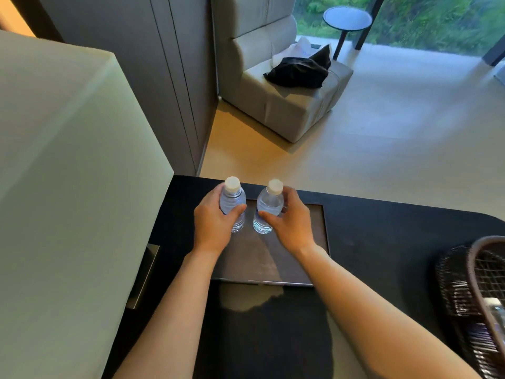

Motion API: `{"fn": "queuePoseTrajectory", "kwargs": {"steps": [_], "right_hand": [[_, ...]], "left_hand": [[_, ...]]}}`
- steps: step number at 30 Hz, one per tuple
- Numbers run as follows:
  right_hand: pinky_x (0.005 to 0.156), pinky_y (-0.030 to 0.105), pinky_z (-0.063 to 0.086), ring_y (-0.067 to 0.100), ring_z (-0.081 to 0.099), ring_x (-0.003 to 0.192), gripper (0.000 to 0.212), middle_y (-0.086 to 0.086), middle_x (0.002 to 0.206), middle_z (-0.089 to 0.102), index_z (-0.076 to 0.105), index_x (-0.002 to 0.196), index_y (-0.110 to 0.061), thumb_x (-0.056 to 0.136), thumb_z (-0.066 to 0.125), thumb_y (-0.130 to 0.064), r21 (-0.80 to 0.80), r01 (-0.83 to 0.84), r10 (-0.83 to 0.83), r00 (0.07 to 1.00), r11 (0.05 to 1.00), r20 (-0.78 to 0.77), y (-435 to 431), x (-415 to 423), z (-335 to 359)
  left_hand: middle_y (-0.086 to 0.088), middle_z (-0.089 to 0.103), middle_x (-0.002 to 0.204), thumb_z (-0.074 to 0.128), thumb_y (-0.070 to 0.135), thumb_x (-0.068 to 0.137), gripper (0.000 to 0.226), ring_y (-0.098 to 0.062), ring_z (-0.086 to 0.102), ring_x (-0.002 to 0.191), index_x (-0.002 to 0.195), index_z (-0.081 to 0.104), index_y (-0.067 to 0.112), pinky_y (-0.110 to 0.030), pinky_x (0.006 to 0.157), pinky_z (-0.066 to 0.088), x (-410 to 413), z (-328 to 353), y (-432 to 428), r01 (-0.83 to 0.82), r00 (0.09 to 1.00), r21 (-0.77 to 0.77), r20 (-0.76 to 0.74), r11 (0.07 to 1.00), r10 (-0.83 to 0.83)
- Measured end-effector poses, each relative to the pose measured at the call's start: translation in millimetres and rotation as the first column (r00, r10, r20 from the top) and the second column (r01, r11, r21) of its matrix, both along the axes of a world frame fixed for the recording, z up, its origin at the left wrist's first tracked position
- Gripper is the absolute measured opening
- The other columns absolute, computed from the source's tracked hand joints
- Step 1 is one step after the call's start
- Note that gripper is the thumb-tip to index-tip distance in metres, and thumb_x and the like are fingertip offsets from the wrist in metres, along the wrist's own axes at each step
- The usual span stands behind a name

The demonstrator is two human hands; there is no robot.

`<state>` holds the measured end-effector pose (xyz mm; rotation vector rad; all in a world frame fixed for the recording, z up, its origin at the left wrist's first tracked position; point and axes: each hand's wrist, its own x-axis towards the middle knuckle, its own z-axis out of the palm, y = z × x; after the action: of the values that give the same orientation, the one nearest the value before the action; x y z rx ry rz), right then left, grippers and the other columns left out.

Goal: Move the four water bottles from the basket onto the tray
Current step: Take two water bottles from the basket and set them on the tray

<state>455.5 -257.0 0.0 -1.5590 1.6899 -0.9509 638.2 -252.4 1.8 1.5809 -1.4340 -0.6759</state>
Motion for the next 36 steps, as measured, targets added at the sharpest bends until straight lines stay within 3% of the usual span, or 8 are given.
{"fn": "queuePoseTrajectory", "kwargs": {"steps": [5,16,22,31,36], "right_hand": [[0.099,0.046,0.057,0.020,0.065,0.115,0.064,0.001,0.125,0.069,0.055,0.134,-0.019,0.080,0.089,-0.020,-0.003,0.001,-0.001,0.999,1.000,-0.032,-23.0,8.7,-8.5],[0.100,0.050,0.056,0.021,0.064,0.118,0.066,0.002,0.128,0.068,0.053,0.134,-0.020,0.080,0.090,-0.018,0.001,-0.021,0.021,0.999,1.000,-0.039,-40.3,13.2,-19.2],[0.104,0.051,0.055,0.024,0.063,0.124,0.069,0.005,0.135,0.066,0.050,0.140,-0.019,0.082,0.089,-0.019,-0.003,-0.031,0.031,0.998,1.000,-0.050,-42.7,12.1,-18.7],[0.106,0.051,0.053,0.025,0.061,0.127,0.072,0.006,0.139,0.063,0.048,0.144,-0.016,0.083,0.087,-0.018,-0.015,-0.054,0.052,0.995,0.998,-0.080,-38.7,12.9,-19.2],[0.114,0.045,0.047,0.026,0.051,0.140,0.090,0.009,0.153,0.053,0.036,0.156,-0.014,0.084,0.087,-0.026,0.056,-0.059,0.065,0.990,0.997,-0.129,-31.8,6.2,-14.6]], "left_hand": [[0.000,0.072,0.122,0.086,0.023,0.080,0.056,-0.014,0.067,0.112,0.131,0.064,0.017,-0.037,0.098,0.058,3.0,-12.2,-19.1,-0.016,1.000,-0.008,0.018,1.000,0.016],[-0.002,0.071,0.124,0.086,0.021,0.080,0.058,-0.015,0.068,0.116,0.134,0.063,0.014,-0.039,0.099,0.058,7.4,-25.3,-39.3,-0.015,1.000,-0.011,0.017,1.000,0.016],[-0.003,0.067,0.132,0.086,0.021,0.081,0.064,-0.013,0.062,0.122,0.139,0.059,0.014,-0.021,0.101,0.050,6.2,-26.7,-42.7,0.018,0.999,-0.006,0.047,1.000,-0.018],[-0.002,0.064,0.137,0.086,0.020,0.081,0.069,-0.016,0.060,0.128,0.143,0.054,0.016,-0.037,0.106,0.053,7.0,-25.4,-36.4,0.026,0.999,0.024,0.039,0.999,-0.027],[0.000,0.061,0.141,0.086,0.019,0.080,0.078,-0.016,0.059,0.130,0.148,0.048,0.020,-0.042,0.108,0.052,3.9,-24.9,-32.1,0.024,0.999,0.076,0.023,0.997,-0.026]]}}
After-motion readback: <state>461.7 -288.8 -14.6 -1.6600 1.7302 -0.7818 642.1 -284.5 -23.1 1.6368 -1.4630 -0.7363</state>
